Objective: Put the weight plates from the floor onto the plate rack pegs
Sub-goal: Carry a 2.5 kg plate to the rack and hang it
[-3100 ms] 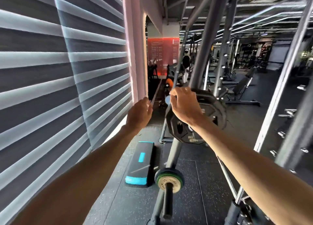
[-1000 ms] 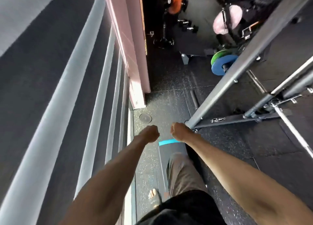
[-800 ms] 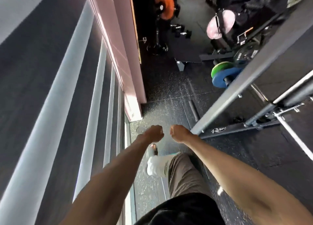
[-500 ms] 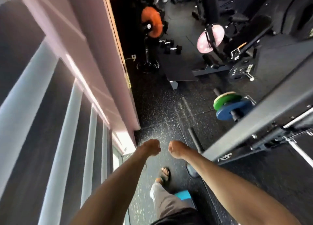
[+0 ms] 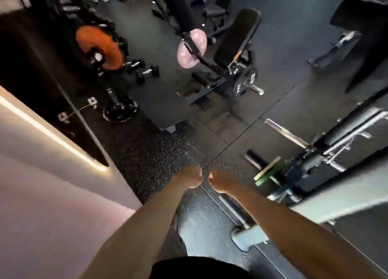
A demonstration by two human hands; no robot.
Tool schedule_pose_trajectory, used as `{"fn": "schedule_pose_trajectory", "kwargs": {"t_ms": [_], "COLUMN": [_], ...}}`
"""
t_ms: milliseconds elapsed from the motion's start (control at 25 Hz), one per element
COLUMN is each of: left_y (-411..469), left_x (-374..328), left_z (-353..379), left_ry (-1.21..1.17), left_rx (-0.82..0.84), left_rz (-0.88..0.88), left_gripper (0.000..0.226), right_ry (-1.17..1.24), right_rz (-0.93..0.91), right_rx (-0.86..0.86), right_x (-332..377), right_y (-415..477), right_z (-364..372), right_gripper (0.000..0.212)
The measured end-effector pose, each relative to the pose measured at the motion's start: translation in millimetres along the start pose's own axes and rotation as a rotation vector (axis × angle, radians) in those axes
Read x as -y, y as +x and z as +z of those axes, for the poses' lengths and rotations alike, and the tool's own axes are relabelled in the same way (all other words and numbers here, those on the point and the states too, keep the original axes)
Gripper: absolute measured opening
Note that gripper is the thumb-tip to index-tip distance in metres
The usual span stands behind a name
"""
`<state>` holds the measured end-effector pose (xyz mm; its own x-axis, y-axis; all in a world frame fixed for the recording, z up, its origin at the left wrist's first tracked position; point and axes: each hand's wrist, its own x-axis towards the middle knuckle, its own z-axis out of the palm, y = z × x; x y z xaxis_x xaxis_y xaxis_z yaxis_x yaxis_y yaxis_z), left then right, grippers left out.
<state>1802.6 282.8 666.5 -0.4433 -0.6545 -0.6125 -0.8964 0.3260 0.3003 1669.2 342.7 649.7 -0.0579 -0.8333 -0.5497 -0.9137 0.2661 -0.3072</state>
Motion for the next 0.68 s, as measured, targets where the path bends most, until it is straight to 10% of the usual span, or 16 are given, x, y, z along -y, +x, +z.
{"fn": "schedule_pose_trajectory", "kwargs": {"t_ms": [680], "left_y": [291], "left_x": [-96], "left_z": [-172], "left_ry": [0.551], "left_rx": [0.295], "left_rz": [0.703], "left_gripper": [0.033], "right_ry": [0.725], "right_rz": [0.77], "right_rx": [-0.267], "right_x": [-26], "right_y": [148], "right_z": [-82], "right_gripper": [0.032]}}
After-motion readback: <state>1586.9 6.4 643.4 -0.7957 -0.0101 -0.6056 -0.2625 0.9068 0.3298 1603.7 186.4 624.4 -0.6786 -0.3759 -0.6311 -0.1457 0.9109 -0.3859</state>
